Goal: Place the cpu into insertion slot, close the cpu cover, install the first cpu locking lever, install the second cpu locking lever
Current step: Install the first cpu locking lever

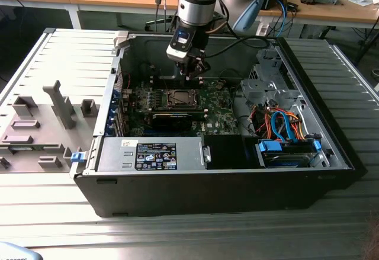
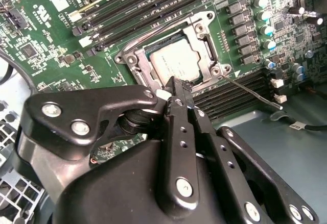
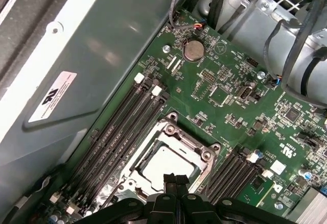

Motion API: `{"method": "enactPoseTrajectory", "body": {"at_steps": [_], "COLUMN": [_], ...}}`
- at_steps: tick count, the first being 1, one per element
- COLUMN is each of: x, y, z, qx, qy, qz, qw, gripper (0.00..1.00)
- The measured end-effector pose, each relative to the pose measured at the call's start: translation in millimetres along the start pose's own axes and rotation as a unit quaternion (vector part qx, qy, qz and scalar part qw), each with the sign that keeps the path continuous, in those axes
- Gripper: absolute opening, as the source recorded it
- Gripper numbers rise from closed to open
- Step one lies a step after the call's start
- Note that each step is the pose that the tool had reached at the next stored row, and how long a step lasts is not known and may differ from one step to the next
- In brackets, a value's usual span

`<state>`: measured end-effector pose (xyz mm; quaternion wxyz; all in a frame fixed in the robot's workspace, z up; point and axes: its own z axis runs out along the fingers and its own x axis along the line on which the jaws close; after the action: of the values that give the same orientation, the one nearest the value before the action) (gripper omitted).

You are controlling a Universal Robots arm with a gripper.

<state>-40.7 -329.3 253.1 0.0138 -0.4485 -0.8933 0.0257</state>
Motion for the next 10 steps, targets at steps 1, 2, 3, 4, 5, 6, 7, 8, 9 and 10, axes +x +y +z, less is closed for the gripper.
{"method": "enactPoseTrajectory", "body": {"at_steps": [1, 2, 3, 4, 5, 6, 7, 8, 9, 10], "x": [0.0, 0.0, 0.0, 0.0, 0.0, 0.0, 0.0, 0.0, 0.0, 0.0], "y": [0.0, 0.0, 0.0, 0.0, 0.0, 0.0, 0.0, 0.0, 0.0, 0.0], "z": [0.0, 0.0, 0.0, 0.0, 0.0, 0.0, 0.0, 0.0, 0.0, 0.0], "qx": [0.0000, 0.0000, 0.0001, 0.0000, 0.0000, 0.0000, 0.0001, 0.0000, 0.0000, 0.0000], "qy": [-0.0001, -0.0003, -0.0004, -0.0005, -0.0007, -0.0008, -0.0009, -0.0010, -0.0012, -0.0013], "qz": [-0.002, -0.004, -0.007, -0.009, -0.011, -0.013, -0.016, -0.018, -0.020, -0.022], "qw": [1.00000, 0.99999, 0.99998, 0.99996, 0.99994, 0.99992, 0.99987, 0.99984, 0.99980, 0.99976], "gripper": [0.11, 0.11, 0.11, 0.11, 0.11, 0.11, 0.11, 0.11, 0.11, 0.11]}}
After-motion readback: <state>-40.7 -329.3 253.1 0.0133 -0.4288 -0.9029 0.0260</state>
